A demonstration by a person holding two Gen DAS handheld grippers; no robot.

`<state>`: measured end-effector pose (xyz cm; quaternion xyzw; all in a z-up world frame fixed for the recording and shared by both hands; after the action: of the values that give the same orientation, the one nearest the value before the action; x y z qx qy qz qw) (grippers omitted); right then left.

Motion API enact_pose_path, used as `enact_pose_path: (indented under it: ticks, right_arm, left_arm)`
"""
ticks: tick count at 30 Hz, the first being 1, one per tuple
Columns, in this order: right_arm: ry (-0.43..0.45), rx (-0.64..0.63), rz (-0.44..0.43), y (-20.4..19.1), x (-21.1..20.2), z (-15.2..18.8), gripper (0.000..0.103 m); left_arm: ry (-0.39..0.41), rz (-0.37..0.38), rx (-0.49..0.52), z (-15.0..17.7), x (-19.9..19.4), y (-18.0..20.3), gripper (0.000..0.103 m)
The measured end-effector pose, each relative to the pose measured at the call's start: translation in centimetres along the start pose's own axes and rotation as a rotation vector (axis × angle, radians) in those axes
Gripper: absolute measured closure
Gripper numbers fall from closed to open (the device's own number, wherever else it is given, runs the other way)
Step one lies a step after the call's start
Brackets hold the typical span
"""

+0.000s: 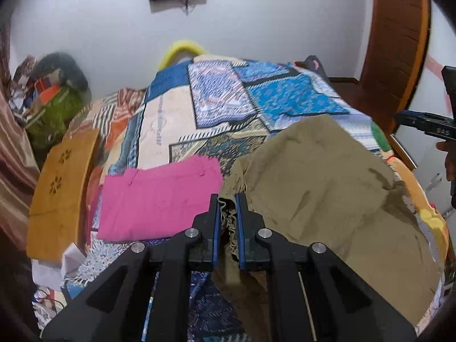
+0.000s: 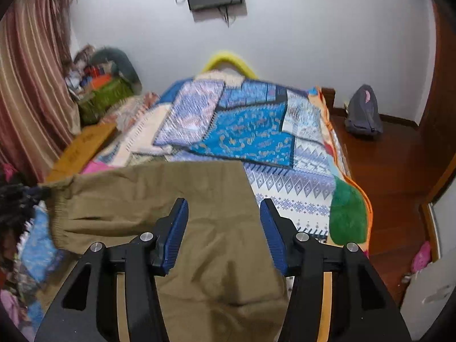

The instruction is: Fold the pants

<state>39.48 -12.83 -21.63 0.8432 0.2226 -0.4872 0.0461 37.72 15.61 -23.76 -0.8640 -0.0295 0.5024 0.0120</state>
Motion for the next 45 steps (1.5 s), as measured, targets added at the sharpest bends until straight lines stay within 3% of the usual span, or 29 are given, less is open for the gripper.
enact_pose_path:
  ticks: [4, 12, 18, 20, 21, 23, 28, 34, 45]
  right_arm:
    - [-0.040, 0.000, 0.016, 0.9, 4.5, -1.5, 0.054]
    - [-0.140, -0.054, 0.010, 2.2, 13.1, -4.4, 0.054]
    - [-0.207, -0.041, -0.150, 1.7, 15.0, -4.3, 0.052]
    - [-0.204, -0.021, -0.163, 1.8, 14.9, -4.1, 0.060]
    - [-0.198, -0.024, -0.153, 1.7, 14.7, -4.0, 0.073]
    - [-0.188, -0.020, -0.127, 1.6, 14.4, -4.0, 0.088]
    - [-0.096, 0.001, -0.106, 1.3, 11.6, -4.2, 0.095]
    - [0.053, 0.008, -0.111, 1.4, 3.7, -4.4, 0.096]
    - [0.217, -0.022, -0.082, 0.1, -12.1, 0.0, 0.096]
  left_arm:
    - [-0.039, 0.012, -0.062, 0.1, 3.3, -1.6, 0.093]
    - [-0.093, 0.017, -0.068, -0.2, 8.8, -2.7, 0.093]
    - [-0.102, 0.025, -0.057, -0.5, 10.5, -2.8, 0.092]
    - [-0.102, 0.016, -0.050, -0.5, 10.7, -2.6, 0.092]
    - [-0.105, 0.010, -0.048, -0.5, 10.8, -2.6, 0.092]
    - [-0.103, -0.005, -0.050, -0.6, 10.8, -2.4, 0.092]
    - [-0.090, -0.012, -0.054, -1.1, 9.1, -2.2, 0.092]
    - [-0.030, 0.005, -0.055, -2.3, 4.7, -1.7, 0.093]
    - [0.144, 0.058, 0.032, -1.5, -7.7, 3.4, 0.095]
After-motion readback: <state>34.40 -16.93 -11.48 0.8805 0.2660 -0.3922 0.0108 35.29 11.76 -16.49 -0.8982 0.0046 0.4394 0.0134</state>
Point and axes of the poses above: each gripper's, at about its wrist camera, not at the fingertips, and x roughly the way its jaws point, y to its right, z to its underside, the point moved 9 cm from there along x, roughly the way its jaws point, and after that the axes turned 11 degrees about -y, right-handed, at the moved point
